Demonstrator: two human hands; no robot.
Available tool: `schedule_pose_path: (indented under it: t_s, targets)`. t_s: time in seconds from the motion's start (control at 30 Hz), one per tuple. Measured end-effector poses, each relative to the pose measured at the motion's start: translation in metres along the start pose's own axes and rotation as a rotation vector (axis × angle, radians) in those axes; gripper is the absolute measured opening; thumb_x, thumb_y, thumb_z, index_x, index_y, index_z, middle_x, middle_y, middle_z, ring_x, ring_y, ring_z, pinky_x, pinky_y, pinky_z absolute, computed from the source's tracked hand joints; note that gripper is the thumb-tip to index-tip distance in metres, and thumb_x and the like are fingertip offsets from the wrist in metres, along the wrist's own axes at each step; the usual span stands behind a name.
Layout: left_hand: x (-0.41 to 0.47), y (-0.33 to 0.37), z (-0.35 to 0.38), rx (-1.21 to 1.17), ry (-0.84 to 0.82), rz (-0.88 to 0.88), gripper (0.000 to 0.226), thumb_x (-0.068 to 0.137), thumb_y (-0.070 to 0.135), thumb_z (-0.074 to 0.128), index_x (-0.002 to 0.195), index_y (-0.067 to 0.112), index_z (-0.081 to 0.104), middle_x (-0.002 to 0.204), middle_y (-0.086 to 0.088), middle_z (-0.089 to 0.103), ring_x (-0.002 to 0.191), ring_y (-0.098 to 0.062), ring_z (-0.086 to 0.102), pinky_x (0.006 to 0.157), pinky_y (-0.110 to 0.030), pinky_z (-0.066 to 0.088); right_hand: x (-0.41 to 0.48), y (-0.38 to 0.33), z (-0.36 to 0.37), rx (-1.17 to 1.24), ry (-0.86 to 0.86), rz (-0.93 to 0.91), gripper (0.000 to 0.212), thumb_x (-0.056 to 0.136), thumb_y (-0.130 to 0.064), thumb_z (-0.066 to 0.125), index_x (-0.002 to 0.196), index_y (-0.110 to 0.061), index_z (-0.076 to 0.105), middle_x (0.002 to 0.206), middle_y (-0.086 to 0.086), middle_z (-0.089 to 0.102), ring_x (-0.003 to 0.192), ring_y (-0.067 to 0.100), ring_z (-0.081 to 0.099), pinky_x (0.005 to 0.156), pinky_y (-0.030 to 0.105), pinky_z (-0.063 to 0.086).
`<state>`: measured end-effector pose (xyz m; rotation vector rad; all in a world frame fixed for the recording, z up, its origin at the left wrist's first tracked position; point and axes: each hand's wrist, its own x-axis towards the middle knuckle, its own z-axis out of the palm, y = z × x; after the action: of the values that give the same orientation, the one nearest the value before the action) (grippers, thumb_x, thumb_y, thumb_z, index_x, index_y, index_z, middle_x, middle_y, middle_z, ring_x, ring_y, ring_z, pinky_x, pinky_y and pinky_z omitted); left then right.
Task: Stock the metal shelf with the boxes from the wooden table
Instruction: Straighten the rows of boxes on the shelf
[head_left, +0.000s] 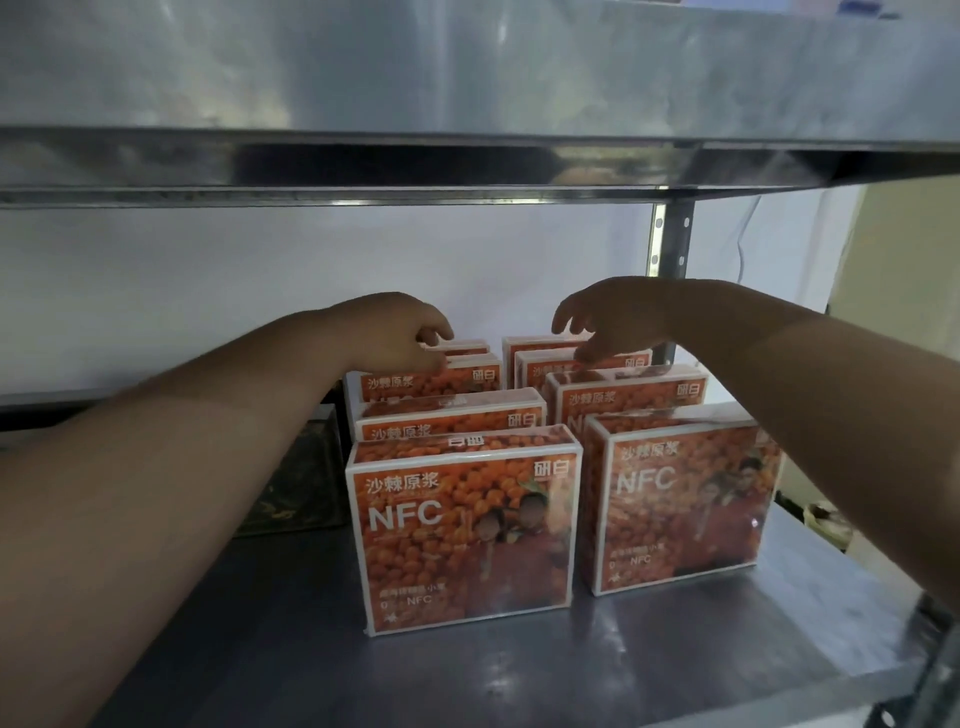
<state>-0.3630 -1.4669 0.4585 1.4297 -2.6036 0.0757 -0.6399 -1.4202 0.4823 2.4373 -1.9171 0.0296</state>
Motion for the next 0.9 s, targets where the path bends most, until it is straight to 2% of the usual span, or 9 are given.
schedule_pose_path:
  t_s: [0.07, 0.13, 0.23, 0.4, 0.57, 0.67, 0.77, 0.83, 0.9]
  targets:
    - [-0.005, 0.005, -0.005, -0.089, 0.107, 0.049, 0.034, 0.091, 0.045, 0.063, 0.125, 0.039, 0.061, 0.119, 0.016, 0.065, 0.095, -0.002, 0.061, 0.083, -0.028, 0.051, -0.013, 0.001, -0.001, 0.043, 0.062, -0.017, 0.031, 0.093, -0.028, 0.070, 0.124, -0.030, 0.064, 0.117, -0.011, 0.068, 0.110, 0.014, 0.064, 0.102, 0.036, 0.051]
    - [-0.011, 0.015, -0.013, -0.177, 0.130, 0.101, 0.023, 0.091, 0.045, 0.064, 0.113, 0.041, 0.065, 0.108, 0.020, 0.065, 0.092, -0.002, 0.061, 0.082, -0.029, 0.052, -0.028, 0.003, -0.004, 0.125, 0.087, -0.032, 0.024, 0.093, -0.028, 0.068, 0.117, -0.032, 0.068, 0.109, -0.012, 0.073, 0.103, 0.011, 0.068, 0.098, 0.038, 0.054]
    - [-0.019, 0.031, -0.020, -0.213, 0.013, 0.152, 0.023, 0.089, 0.053, 0.063, 0.108, 0.042, 0.067, 0.103, 0.021, 0.064, 0.092, -0.001, 0.062, 0.079, -0.027, 0.051, -0.047, 0.009, 0.000, 0.159, 0.055, -0.008, 0.022, 0.092, -0.035, 0.068, 0.113, -0.039, 0.069, 0.107, -0.019, 0.072, 0.101, 0.006, 0.067, 0.097, 0.036, 0.054]
    - [-0.026, 0.047, -0.020, -0.136, -0.109, 0.168, 0.031, 0.084, 0.061, 0.064, 0.107, 0.042, 0.069, 0.103, 0.023, 0.064, 0.092, 0.001, 0.059, 0.077, -0.024, 0.047, -0.060, 0.025, 0.013, 0.127, 0.003, 0.082, 0.027, 0.087, -0.049, 0.073, 0.113, -0.049, 0.065, 0.112, -0.028, 0.065, 0.108, 0.004, 0.061, 0.099, 0.032, 0.046]
    - [-0.034, 0.055, -0.018, -0.036, -0.183, 0.111, 0.037, 0.080, 0.064, 0.067, 0.108, 0.040, 0.070, 0.104, 0.022, 0.067, 0.096, -0.004, 0.063, 0.091, -0.036, 0.051, -0.059, 0.034, 0.016, 0.099, -0.005, 0.050, 0.042, 0.083, -0.037, 0.081, 0.120, -0.044, 0.064, 0.117, -0.022, 0.064, 0.109, 0.007, 0.061, 0.092, 0.028, 0.045]
    - [-0.039, 0.064, -0.020, -0.011, -0.212, 0.071, 0.031, 0.079, 0.056, 0.072, 0.105, 0.040, 0.070, 0.099, 0.021, 0.070, 0.088, -0.006, 0.068, 0.086, -0.038, 0.056, -0.059, 0.034, 0.017, 0.056, -0.018, 0.001, 0.043, 0.084, -0.028, 0.081, 0.122, -0.040, 0.064, 0.114, -0.018, 0.063, 0.104, 0.009, 0.062, 0.090, 0.028, 0.049]
    - [-0.044, 0.074, -0.022, 0.062, -0.234, 0.014, 0.030, 0.079, 0.049, 0.074, 0.107, 0.039, 0.069, 0.099, 0.021, 0.069, 0.086, -0.006, 0.068, 0.081, -0.034, 0.058, -0.054, 0.034, 0.018, -0.004, -0.011, -0.059, 0.043, 0.086, -0.023, 0.079, 0.124, -0.037, 0.063, 0.116, -0.012, 0.064, 0.092, 0.005, 0.059, 0.079, 0.019, 0.048]
    - [-0.046, 0.078, -0.022, 0.087, -0.211, -0.031, 0.032, 0.078, 0.049, 0.074, 0.108, 0.039, 0.069, 0.098, 0.022, 0.068, 0.088, -0.008, 0.068, 0.083, -0.038, 0.057, -0.051, 0.034, 0.019, -0.025, -0.007, -0.078, 0.043, 0.082, -0.021, 0.080, 0.114, -0.044, 0.063, 0.113, -0.011, 0.064, 0.090, 0.008, 0.058, 0.078, 0.025, 0.053]
    - [-0.048, 0.080, -0.019, 0.114, -0.180, -0.084, 0.034, 0.079, 0.048, 0.075, 0.110, 0.038, 0.069, 0.100, 0.022, 0.066, 0.091, -0.011, 0.066, 0.085, -0.040, 0.057, -0.048, 0.035, 0.021, 0.018, 0.000, -0.067, 0.044, 0.076, -0.021, 0.079, 0.097, -0.054, 0.060, 0.109, -0.012, 0.063, 0.092, 0.015, 0.061, 0.076, 0.040, 0.060]
